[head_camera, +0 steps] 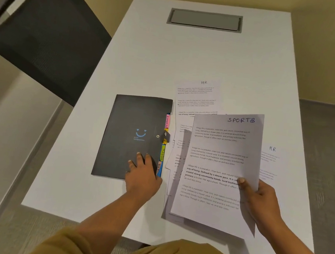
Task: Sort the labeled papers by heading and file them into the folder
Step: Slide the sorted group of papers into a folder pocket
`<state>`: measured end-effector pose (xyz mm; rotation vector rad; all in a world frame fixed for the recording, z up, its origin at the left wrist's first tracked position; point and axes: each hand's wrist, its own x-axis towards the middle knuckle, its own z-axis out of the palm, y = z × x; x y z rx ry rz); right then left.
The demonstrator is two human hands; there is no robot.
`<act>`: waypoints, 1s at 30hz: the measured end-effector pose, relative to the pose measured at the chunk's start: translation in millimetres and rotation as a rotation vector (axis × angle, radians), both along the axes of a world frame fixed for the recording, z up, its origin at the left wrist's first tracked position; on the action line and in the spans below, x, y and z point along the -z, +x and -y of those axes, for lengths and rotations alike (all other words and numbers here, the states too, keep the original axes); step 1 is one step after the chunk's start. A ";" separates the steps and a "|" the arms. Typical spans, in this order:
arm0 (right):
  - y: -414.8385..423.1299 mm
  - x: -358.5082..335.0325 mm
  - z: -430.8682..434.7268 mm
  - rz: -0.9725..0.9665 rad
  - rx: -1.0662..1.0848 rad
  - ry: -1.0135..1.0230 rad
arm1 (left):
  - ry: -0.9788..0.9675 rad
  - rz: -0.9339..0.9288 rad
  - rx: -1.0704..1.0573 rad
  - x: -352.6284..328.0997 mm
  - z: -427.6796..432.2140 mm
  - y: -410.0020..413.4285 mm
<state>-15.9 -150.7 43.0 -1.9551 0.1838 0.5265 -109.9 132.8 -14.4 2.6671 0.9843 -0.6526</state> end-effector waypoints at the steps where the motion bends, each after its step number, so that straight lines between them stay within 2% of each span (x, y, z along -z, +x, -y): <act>1: 0.0 0.6 0.7 -0.007 0.004 0.004 | -0.004 0.001 0.010 -1.2 -0.1 0.3; 9: -1.7 2.9 4.4 0.000 -0.017 0.023 | -0.076 -0.039 0.087 -11.0 -4.1 8.4; 12: -3.3 1.4 5.3 0.012 -0.026 0.043 | -0.036 -0.145 0.224 -17.9 -1.9 11.1; 15: -3.7 2.3 8.0 0.011 -0.024 0.059 | 0.023 -0.238 0.249 -19.5 -0.6 12.8; 22: -5.5 6.3 21.0 -0.005 -0.012 0.056 | 0.125 -0.160 0.230 -19.0 0.3 8.7; 30: -7.1 10.1 36.2 -0.032 0.025 0.034 | 0.153 -0.186 0.257 -17.1 0.9 9.7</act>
